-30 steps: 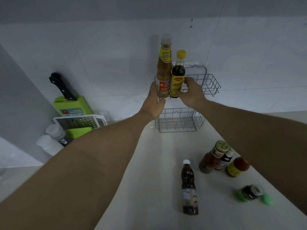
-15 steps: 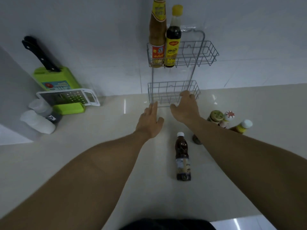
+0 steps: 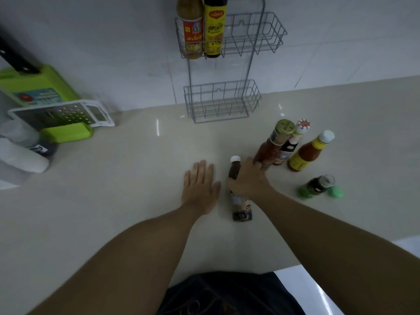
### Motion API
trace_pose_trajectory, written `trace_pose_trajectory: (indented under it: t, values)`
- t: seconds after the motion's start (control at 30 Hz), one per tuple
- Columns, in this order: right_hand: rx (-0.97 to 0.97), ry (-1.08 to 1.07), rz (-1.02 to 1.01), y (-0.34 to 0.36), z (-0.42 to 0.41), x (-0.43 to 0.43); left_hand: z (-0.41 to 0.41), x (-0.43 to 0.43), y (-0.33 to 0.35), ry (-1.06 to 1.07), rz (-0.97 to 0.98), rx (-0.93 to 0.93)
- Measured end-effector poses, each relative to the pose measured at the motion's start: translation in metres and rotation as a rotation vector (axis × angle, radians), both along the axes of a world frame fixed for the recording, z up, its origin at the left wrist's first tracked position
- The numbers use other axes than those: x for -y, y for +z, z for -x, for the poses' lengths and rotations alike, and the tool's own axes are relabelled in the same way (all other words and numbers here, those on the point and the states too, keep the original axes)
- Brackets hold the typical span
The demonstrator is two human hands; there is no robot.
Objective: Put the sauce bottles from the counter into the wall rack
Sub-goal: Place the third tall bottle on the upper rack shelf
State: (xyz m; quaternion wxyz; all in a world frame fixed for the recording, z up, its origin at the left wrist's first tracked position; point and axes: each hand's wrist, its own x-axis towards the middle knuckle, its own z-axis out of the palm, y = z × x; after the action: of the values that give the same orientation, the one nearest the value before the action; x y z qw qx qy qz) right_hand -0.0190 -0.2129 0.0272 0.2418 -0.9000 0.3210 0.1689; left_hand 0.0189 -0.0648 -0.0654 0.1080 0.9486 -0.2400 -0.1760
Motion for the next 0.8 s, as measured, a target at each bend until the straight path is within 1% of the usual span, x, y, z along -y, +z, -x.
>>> trace_pose_trajectory:
  t: [0.1,0.27,0.5,0.7,0.8]
  values:
    - [-0.059,-0.085,-0.078,-0.019,0.012,0.001,0.004,0.000,-0.004,-0.013,-0.036,0.088]
    - [-0.009,-0.132,-0.202,-0.028,0.016,0.001,0.008,0.001,-0.008,0.015,-0.027,0.165]
    - [0.006,-0.152,-0.256,-0.030,0.015,-0.008,0.007,0.000,-0.010,0.002,-0.045,0.149]
    - [0.173,-0.221,-0.360,-0.014,0.007,-0.012,-0.004,0.002,0.004,-0.027,-0.094,0.096]
    - [0.253,-0.228,-0.383,-0.010,0.001,-0.011,-0.002,0.001,0.004,-0.069,-0.135,-0.019]
